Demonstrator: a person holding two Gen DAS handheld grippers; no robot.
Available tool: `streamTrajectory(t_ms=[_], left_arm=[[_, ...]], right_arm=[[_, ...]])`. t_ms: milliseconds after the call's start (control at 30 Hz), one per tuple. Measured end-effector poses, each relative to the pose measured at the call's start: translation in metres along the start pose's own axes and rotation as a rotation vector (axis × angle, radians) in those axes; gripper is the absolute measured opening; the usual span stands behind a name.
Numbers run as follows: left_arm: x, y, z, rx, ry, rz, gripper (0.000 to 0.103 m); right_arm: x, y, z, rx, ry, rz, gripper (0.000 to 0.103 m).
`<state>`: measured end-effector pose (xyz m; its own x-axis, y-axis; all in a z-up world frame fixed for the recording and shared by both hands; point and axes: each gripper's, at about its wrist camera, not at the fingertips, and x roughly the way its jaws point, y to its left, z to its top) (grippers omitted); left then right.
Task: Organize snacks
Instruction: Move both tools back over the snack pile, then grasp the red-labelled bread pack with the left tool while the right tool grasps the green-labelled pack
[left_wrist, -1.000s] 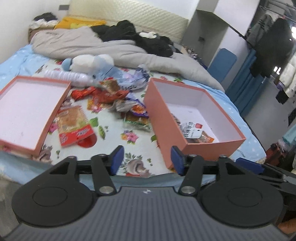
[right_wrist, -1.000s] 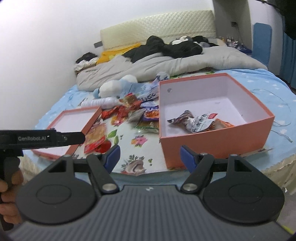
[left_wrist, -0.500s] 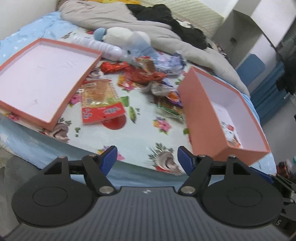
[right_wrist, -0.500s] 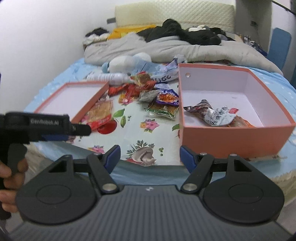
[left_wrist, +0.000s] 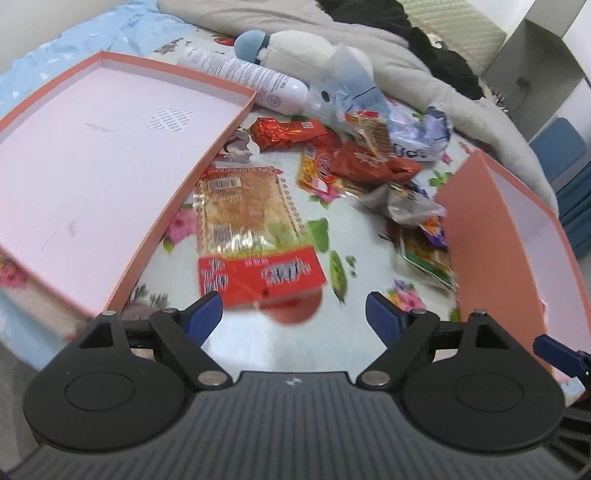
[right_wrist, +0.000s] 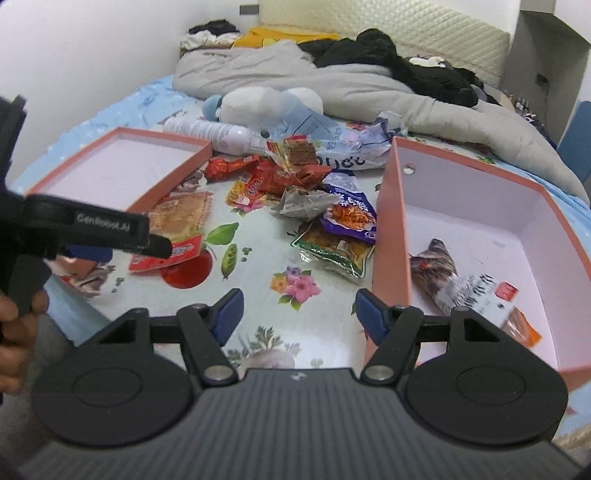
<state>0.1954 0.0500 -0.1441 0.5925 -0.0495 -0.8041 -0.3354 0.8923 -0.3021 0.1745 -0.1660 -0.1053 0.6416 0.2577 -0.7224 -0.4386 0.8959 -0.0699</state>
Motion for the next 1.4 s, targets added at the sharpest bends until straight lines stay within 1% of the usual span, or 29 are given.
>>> streamTrajectory(t_ms=[133, 300, 400, 600, 667, 700, 767, 833, 933, 1033, 1133, 1200, 1233, 1267, 1300, 1333, 1400], left_arm=[[0.03, -0.006, 0.018, 0.058, 0.0, 0.037, 0.087], [0.064, -0.007, 0.038, 0.064, 0.021, 0.05, 0.087], [0.079, -0.009, 0.047, 0.094, 0.003, 0.085, 0.087], [0.103, -0.01, 0.056, 0.145, -0.02, 0.151, 0.087], [0.111, -0.007, 0.057, 0.143, -0.021, 0.166, 0.087], [0.113, -0.005, 0.057, 0.141, -0.029, 0.165, 0.087], [0.116, -0.005, 0.056, 0.162, -0.049, 0.181, 0.087], [0.12, -0.006, 0.056, 0.171, -0.054, 0.193, 0.087], [0.123, -0.009, 0.056, 0.186, -0.056, 0.216, 0.086], [0.121, -0.009, 0.053, 0.197, -0.059, 0.234, 0.079], [0.118, -0.006, 0.051, 0.211, -0.067, 0.242, 0.07], [0.115, -0.004, 0.05, 0.21, -0.069, 0.237, 0.064], [0.114, -0.003, 0.05, 0.21, -0.069, 0.237, 0.059], [0.112, -0.002, 0.05, 0.209, -0.069, 0.236, 0.054], [0.11, -0.002, 0.05, 0.206, -0.07, 0.235, 0.052], [0.108, -0.001, 0.05, 0.203, -0.068, 0.229, 0.047], [0.103, 0.0, 0.05, 0.206, -0.061, 0.192, 0.032]], right_arm=[[0.031, 0.002, 0.008, -0.047, 0.027, -0.016, 0.068], [0.071, 0.005, 0.017, -0.094, 0.078, -0.045, 0.063], [0.089, 0.002, 0.023, -0.067, 0.077, -0.022, 0.062], [0.123, 0.003, 0.032, -0.039, 0.078, -0.038, 0.063], [0.133, 0.001, 0.035, -0.017, 0.078, -0.056, 0.064], [0.137, -0.001, 0.035, -0.004, 0.08, -0.06, 0.065], [0.144, -0.004, 0.036, 0.026, 0.091, -0.071, 0.072], [0.151, -0.006, 0.036, 0.042, 0.098, -0.06, 0.072], [0.159, -0.003, 0.034, 0.022, 0.101, -0.084, 0.072], [0.167, -0.003, 0.032, 0.017, 0.1, -0.088, 0.074], [0.169, 0.0, 0.031, -0.002, 0.103, -0.103, 0.072], [0.169, 0.0, 0.033, -0.008, 0.11, -0.122, 0.065], [0.169, -0.001, 0.033, -0.008, 0.112, -0.133, 0.06], [0.168, -0.001, 0.033, -0.011, 0.114, -0.136, 0.057], [0.167, -0.001, 0.033, -0.015, 0.115, -0.139, 0.055], [0.165, -0.001, 0.032, -0.023, 0.117, -0.142, 0.052], [0.161, 0.0, 0.03, -0.041, 0.124, -0.137, 0.049]])
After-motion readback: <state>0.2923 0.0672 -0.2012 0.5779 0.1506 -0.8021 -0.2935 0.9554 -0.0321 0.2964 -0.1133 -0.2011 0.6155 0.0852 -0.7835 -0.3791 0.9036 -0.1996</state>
